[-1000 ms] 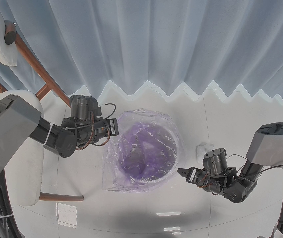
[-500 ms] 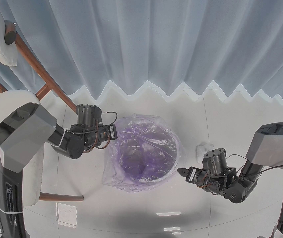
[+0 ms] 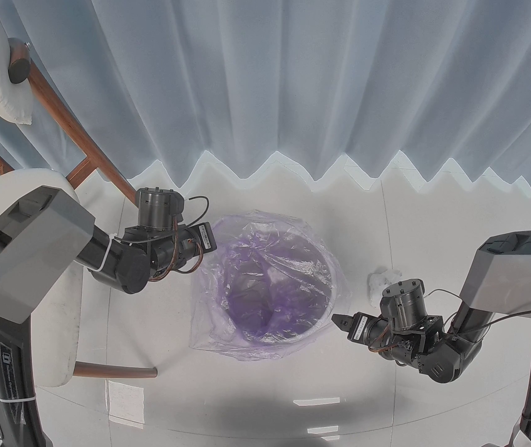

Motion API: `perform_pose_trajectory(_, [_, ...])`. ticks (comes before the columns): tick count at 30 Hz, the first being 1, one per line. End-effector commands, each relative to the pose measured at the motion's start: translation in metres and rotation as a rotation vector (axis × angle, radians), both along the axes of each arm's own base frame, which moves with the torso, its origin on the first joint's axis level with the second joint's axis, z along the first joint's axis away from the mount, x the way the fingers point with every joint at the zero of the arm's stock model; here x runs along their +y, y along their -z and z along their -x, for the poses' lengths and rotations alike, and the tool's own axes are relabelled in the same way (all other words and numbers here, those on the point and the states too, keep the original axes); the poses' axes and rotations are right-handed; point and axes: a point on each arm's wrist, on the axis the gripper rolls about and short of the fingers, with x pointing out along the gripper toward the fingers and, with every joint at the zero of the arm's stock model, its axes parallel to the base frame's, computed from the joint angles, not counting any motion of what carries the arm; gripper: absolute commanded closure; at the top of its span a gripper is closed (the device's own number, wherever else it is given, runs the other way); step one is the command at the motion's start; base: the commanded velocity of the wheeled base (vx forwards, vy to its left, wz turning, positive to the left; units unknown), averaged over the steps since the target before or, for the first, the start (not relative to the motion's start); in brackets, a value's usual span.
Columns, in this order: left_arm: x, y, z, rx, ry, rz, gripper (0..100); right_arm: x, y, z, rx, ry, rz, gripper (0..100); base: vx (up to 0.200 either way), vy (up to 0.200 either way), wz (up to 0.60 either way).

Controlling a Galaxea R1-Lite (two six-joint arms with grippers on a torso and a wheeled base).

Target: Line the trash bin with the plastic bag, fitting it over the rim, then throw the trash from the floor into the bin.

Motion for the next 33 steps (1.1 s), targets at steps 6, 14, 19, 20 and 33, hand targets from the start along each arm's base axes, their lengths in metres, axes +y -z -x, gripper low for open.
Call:
perform_pose_trajectory(6, [0.013, -0.041, 0.028, -0.056, -0.008, 0.030, 0, -0.002, -0.031, -0.007, -0.141, 0.020, -0.070, 0, 0.000, 0.000, 0.00])
perform_pose_trajectory(14, [0.021, -0.080, 0.089, -0.063, 0.044, 0.107, 0, -0.009, -0.071, -0.026, -0.324, -0.176, -0.103, 0, 0.000, 0.000, 0.00])
perform_pose_trajectory(19, [0.023, -0.076, 0.127, -0.019, 0.081, 0.097, 0, -0.013, -0.076, -0.034, -0.381, -0.240, -0.076, 0, 0.000, 0.000, 0.00])
perform_pose_trajectory(20, [0.029, -0.071, 0.145, 0.011, 0.101, 0.092, 0, -0.014, -0.077, -0.036, -0.390, -0.271, -0.093, 0, 0.000, 0.000, 0.00])
perform_pose_trajectory(33, [0.053, -0.065, 0.205, 0.048, 0.128, 0.096, 0, 0.002, -0.066, -0.082, -0.463, -0.295, -0.092, 0, 0.000, 0.000, 0.00])
